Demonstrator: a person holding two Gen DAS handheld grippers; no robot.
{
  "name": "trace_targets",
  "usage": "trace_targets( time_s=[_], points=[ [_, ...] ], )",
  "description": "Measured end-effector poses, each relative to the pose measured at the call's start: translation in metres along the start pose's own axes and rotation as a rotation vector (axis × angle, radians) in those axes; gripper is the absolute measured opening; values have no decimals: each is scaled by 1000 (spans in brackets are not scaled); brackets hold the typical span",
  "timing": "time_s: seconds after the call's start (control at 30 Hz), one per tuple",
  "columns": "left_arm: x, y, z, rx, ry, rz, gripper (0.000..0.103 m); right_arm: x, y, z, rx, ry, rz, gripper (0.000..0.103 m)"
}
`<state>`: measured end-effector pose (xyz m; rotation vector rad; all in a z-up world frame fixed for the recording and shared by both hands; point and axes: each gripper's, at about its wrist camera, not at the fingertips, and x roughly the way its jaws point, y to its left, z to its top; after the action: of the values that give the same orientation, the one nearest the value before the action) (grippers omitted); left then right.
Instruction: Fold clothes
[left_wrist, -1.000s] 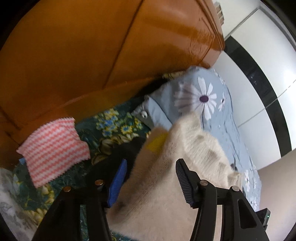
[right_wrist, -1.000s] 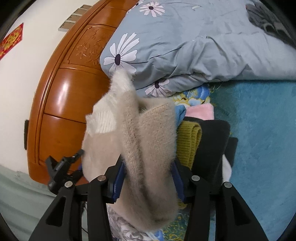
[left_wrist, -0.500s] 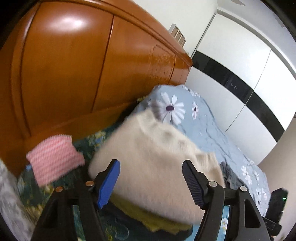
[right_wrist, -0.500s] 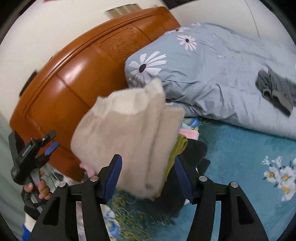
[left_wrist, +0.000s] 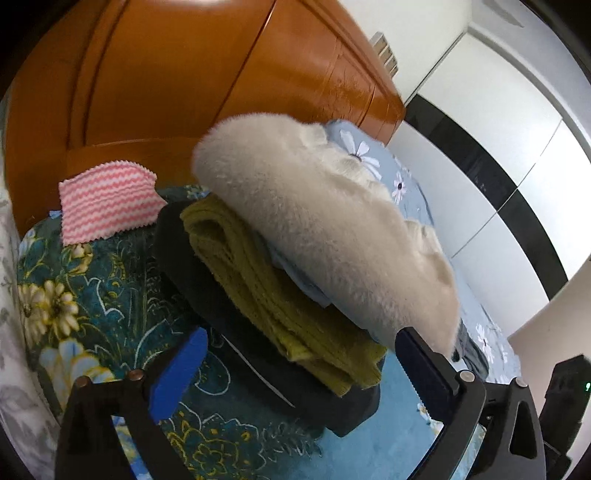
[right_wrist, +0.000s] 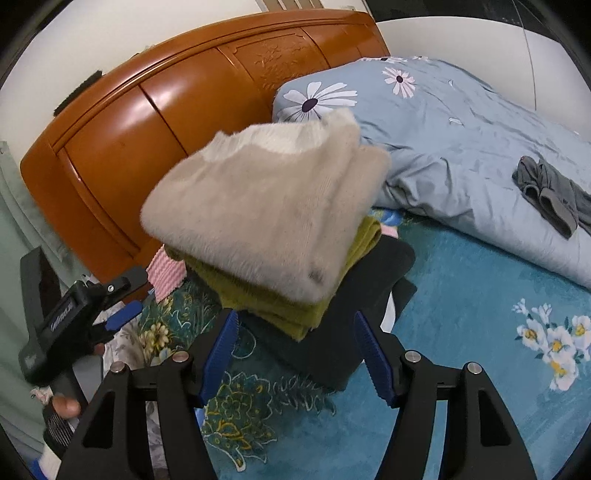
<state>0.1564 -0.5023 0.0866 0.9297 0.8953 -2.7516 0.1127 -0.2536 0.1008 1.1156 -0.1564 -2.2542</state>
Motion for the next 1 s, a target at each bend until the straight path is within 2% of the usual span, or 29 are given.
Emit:
trace_targets(
  time_s=[0.03, 0.1, 0.27, 0.3, 0.47, 0.57, 0.67, 0.87, 1.0],
  points=[
    [-3, -3, -3, 20, -13, 9, 103, 0, 1, -3, -1, 2, 0, 69],
    [-8, -9, -8, 57, -47, 29, 103, 1, 4, -8, -13, 5, -3, 84],
    [-23, -16, -17, 128, -126, 73, 103, 5, 15, -20, -58, 5, -19, 85],
    [-25, -17, -19, 139, -132, 80, 103, 5, 16, -22, -61, 6, -22, 88],
    [-25, -13, -26, 143, -112, 81, 103, 7, 28, -33, -108, -8, -40, 95],
    [-26, -7, -34, 145, -131, 134, 103, 9, 34, -39, -129, -5, -45, 102],
    [-30, -2, -44, 160, -166, 178, 103, 10, 37, -43, -140, -7, -45, 102],
    [-35, 16, -57, 119, -146, 185, 103, 12, 42, -50, -155, -10, -56, 103],
    [-32, 23, -64, 137, -138, 256, 103, 17, 44, -53, -164, 2, -59, 103]
  ],
)
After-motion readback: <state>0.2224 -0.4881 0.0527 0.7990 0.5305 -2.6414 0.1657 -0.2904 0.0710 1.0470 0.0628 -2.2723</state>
